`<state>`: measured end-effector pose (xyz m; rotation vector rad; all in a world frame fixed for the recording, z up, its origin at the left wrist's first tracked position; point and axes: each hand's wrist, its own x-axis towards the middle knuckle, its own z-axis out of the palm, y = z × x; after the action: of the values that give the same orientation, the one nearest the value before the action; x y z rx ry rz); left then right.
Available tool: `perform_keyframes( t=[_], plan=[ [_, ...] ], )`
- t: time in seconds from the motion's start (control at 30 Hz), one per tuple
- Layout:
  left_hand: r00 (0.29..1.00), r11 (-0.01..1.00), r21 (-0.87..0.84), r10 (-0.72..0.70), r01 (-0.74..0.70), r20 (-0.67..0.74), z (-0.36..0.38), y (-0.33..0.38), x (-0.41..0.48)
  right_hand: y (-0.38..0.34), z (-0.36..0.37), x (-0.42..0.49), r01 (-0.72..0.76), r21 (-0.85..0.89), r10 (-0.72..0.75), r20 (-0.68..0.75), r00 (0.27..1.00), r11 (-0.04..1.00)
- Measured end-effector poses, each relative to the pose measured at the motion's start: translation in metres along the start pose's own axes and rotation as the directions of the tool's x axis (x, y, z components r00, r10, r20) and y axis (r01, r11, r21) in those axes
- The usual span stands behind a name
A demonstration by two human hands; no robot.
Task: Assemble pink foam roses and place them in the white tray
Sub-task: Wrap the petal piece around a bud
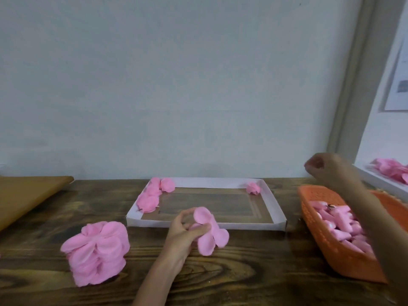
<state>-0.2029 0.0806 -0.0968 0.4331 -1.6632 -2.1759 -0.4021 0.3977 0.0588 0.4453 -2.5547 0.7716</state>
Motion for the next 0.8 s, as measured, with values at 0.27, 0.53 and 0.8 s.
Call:
perform_keyframes(
  t=[0.27, 0.53, 0.8],
  plan=[
    [0.999, 0.999, 0.036, -0.032, 0.031, 0.032, 0.002, -0.002, 0.004, 0.077, 0.014, -0.011, 0.136, -0.549, 0.290, 0.616, 0.733, 0.824],
    [0.998, 0.999, 0.017, -0.050, 0.050, 0.039, 0.004, -0.001, 0.002, 0.082, 0.006, -0.005, 0.066, -0.483, 0.217, 0.507, 0.834, 0.873],
    [1.000, 1.000, -0.021, -0.002, 0.002, -0.014, 0.005, 0.000, 0.001, 0.079, -0.005, -0.005, -0.084, -0.314, 0.071, -0.054, 0.996, 0.946]
  ],
)
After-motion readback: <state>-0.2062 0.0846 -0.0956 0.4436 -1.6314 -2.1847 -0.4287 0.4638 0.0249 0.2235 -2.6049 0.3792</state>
